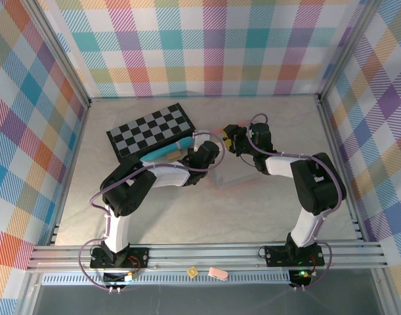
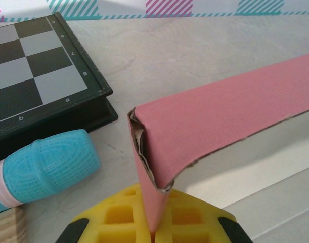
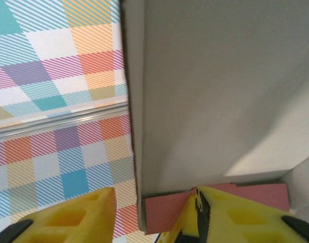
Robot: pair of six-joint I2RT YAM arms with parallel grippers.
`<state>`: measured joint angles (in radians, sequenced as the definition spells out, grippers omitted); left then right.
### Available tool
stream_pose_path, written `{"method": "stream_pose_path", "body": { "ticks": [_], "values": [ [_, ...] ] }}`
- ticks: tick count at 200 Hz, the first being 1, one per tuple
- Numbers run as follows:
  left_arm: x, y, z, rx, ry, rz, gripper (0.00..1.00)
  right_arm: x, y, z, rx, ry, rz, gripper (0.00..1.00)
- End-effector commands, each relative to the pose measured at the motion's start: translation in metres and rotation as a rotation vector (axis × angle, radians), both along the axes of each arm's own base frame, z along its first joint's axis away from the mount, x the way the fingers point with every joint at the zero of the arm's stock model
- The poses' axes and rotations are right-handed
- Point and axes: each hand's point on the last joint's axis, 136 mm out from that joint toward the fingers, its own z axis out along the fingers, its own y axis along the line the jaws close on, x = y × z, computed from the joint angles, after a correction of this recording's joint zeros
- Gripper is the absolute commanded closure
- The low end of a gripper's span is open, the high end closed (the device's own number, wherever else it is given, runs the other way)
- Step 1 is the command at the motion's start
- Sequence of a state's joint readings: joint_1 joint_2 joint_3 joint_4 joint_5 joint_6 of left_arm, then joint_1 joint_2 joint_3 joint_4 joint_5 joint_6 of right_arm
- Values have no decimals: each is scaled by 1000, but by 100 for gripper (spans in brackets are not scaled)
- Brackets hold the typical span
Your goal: Fold the paper box
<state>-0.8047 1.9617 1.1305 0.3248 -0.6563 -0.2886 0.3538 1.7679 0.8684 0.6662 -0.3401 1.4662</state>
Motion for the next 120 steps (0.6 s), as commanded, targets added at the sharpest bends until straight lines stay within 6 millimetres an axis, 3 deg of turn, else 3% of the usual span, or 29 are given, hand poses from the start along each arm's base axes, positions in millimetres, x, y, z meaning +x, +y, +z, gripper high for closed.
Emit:
{"method": "stream_pose_path", "body": {
  "ticks": [1,27,60,99,120],
  "values": [
    [-10,3,8,54,55,-23,100,-3,-4,24,-50,-25,6,42],
    [-16,5,11,70,105,-40,100,-7,-13,49,-91,-17,-13,27],
    [-22,14,19,94,166,-21,100,-13,-26,77,-110,-19,-47,20],
    [-24,25,37,111,279,-3,100,-17,-47,106,-197,-12,-75,22],
    [-26,31,46,94,359,3,100,-21,-65,111,-321,51,-75,24]
  ]
}}
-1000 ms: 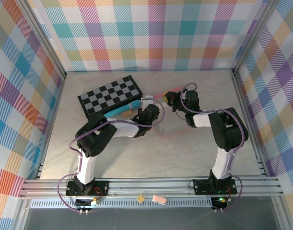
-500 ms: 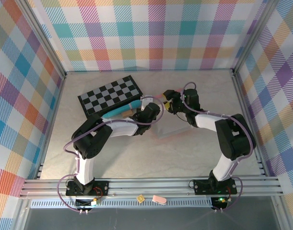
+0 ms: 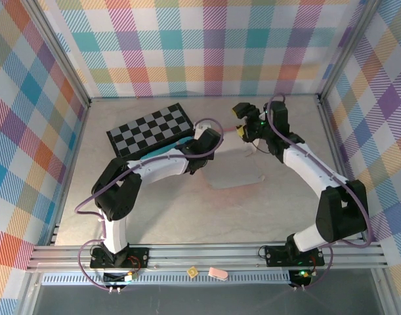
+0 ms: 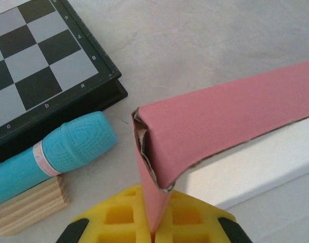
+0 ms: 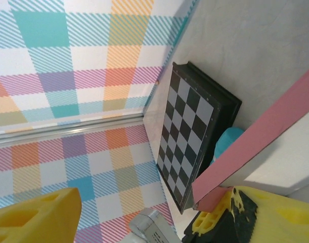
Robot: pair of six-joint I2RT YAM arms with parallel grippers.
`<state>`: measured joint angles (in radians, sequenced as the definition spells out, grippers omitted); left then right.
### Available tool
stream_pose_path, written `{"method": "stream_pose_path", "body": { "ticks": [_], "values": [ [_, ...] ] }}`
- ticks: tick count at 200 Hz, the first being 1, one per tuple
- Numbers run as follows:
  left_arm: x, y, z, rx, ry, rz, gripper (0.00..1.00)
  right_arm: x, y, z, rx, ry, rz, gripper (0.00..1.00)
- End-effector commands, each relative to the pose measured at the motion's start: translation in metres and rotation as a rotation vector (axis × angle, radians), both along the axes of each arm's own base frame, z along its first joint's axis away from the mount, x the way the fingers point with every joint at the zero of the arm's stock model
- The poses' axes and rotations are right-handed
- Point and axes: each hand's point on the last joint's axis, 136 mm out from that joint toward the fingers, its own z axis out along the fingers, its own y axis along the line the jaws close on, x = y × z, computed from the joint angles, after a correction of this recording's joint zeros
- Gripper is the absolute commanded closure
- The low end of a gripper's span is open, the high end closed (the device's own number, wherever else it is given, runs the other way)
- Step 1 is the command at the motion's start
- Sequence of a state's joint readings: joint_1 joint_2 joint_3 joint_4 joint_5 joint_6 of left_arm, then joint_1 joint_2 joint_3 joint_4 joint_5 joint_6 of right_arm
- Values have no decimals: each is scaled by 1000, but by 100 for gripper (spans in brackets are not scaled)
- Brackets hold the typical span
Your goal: Fold the paper box
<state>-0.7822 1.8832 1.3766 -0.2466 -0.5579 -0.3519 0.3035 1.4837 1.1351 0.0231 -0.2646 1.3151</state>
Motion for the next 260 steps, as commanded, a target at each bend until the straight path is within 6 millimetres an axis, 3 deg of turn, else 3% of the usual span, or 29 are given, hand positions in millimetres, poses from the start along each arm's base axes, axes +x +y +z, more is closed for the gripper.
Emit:
{"method": "stream_pose_path", "body": {
  "ticks": [1,32,88,160,207,260],
  "values": [
    [-13,22,11,20,142,24,100,-11,-25,3,-162,72,-11,24],
    [-18,33,25,11,237,47,100,-14,-40,15,-316,98,10,25],
    [-33,37,37,-38,367,22,100,-14,-41,23,-380,114,55,27],
    [-45,31,44,-85,413,-15,100,-10,-21,-14,-407,194,224,32],
    [-42,27,48,-101,384,-47,100,2,-20,-46,-475,230,274,32],
    [-41,24,53,-129,330,-84,100,17,-31,-60,-571,193,306,32]
  ]
}}
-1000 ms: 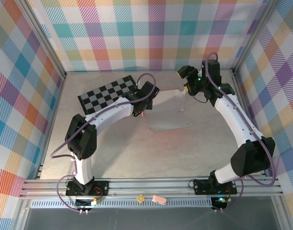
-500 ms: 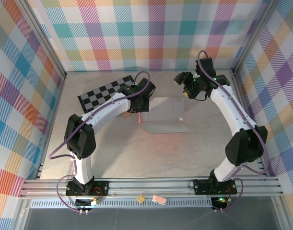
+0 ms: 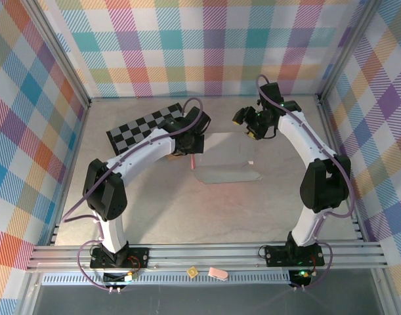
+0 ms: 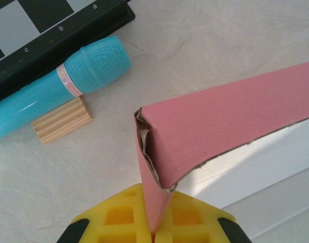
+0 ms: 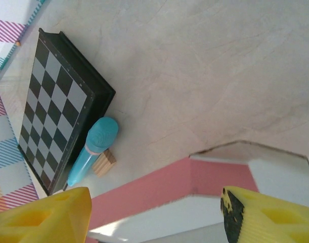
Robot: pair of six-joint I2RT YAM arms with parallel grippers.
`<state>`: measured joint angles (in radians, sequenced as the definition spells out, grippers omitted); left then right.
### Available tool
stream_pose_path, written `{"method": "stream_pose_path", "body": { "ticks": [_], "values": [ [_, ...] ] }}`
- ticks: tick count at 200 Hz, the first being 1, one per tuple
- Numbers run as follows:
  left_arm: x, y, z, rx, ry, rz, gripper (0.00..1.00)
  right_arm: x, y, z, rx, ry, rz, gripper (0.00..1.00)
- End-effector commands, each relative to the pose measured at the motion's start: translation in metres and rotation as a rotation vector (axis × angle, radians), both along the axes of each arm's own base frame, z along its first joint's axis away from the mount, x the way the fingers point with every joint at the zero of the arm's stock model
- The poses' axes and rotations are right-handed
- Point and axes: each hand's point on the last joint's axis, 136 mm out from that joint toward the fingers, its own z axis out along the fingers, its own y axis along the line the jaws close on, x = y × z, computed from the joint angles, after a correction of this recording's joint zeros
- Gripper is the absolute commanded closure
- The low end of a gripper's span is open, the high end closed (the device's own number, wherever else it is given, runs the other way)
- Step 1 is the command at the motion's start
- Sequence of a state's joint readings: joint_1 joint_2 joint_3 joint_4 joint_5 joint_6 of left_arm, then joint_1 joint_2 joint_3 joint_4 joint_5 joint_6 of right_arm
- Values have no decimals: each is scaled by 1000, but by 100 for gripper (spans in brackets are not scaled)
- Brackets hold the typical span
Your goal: Fold the paper box
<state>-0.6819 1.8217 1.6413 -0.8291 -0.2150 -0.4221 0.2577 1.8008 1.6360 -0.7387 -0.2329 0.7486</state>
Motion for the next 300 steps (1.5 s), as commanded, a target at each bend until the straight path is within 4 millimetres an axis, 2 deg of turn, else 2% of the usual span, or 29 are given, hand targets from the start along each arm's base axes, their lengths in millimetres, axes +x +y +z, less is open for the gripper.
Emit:
{"method": "stream_pose_path", "body": {
  "ticks": [1,24,68,114,143,158,176,201,223,239,248,261,273,300],
  "values": [
    [1,-4,19,-50,-52,-30,100,8,-6,3,-46,-40,47,32],
    [2,-5,21,-55,-57,-34,100,8,-3,-4,-30,-28,75,32],
    [5,-7,19,-55,-58,-33,100,2,8,7,69,-18,67,36],
    [8,-11,20,-67,-72,-30,100,-4,14,11,133,8,45,50],
    [11,-13,20,-77,-86,-30,100,1,15,22,157,-24,24,65],
    [12,-12,20,-76,-95,-25,100,4,16,29,172,-34,14,68],
    [15,-13,21,-83,-112,-22,100,7,17,40,192,-55,4,67],
    [21,-10,27,-79,-165,-11,100,7,12,65,184,-131,-8,46],
    [27,-6,36,-68,-230,-4,100,-2,-9,87,121,-211,-70,34],
    [31,-4,40,-60,-270,-8,100,-14,-26,102,75,-287,-109,33],
    [32,-3,44,-63,-294,-9,100,-24,-34,107,49,-319,-120,36],
    [34,-4,49,-72,-325,-17,100,-37,-40,105,25,-338,-117,45],
    [35,-5,53,-78,-345,-23,100,-49,-40,95,24,-338,-95,48],
    [36,-7,59,-88,-366,-41,100,-65,-34,54,27,-260,-33,55]
  ]
}}
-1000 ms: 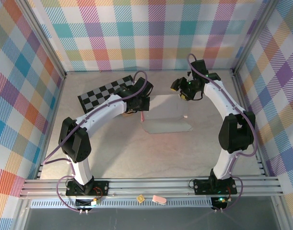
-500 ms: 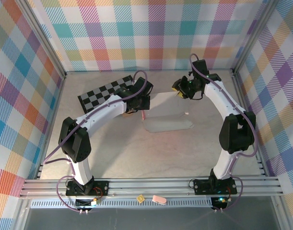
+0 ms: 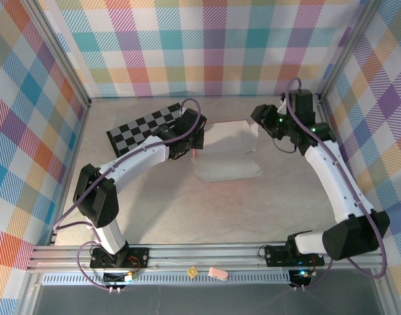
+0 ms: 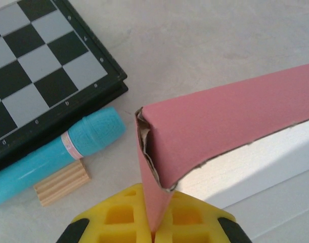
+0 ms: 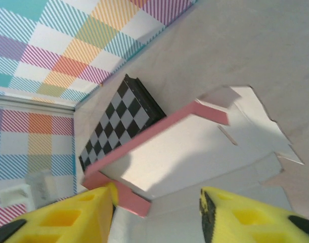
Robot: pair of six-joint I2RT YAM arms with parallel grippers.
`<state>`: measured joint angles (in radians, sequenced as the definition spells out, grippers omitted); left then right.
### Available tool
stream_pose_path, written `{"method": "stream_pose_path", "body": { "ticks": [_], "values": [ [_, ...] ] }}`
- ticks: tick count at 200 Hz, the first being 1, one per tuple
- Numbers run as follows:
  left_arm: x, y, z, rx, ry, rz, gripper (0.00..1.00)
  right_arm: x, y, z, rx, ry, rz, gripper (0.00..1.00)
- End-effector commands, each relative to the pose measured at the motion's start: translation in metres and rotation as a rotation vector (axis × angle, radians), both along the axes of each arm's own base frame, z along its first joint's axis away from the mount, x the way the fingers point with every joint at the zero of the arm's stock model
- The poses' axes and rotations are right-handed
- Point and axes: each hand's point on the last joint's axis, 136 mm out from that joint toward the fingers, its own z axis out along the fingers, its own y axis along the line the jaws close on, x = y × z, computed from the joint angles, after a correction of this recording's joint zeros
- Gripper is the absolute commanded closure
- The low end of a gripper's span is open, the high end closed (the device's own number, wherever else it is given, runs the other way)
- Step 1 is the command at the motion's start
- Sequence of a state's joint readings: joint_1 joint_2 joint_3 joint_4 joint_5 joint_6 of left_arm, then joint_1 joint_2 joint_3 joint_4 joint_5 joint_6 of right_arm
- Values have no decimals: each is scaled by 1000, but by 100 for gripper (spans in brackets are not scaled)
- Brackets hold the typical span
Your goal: Fold the paper box
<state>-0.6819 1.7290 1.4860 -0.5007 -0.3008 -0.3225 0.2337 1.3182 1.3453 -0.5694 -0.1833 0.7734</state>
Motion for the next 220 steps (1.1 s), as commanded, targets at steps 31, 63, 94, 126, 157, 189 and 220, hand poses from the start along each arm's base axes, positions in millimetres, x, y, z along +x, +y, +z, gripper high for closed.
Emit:
{"method": "stream_pose_path", "body": {
  "ticks": [31,63,94,126,157,189,220],
  "values": [
    [4,0,36,-43,-112,-20,100,-1,4,-83,-58,154,70,54],
    [-1,3,37,-44,-109,-24,100,6,1,-102,-100,177,75,47],
    [-4,5,40,-54,-111,-21,100,9,-1,-116,-125,193,83,47],
    [-6,3,41,-63,-104,-27,100,17,3,-121,-110,169,97,48],
    [-6,2,42,-63,-99,-26,100,22,0,-125,-128,179,87,49],
    [-7,1,42,-69,-93,-25,100,24,3,-129,-112,176,100,49],
    [-8,-1,42,-75,-91,-28,100,26,6,-125,-88,153,101,58]
  ]
}}
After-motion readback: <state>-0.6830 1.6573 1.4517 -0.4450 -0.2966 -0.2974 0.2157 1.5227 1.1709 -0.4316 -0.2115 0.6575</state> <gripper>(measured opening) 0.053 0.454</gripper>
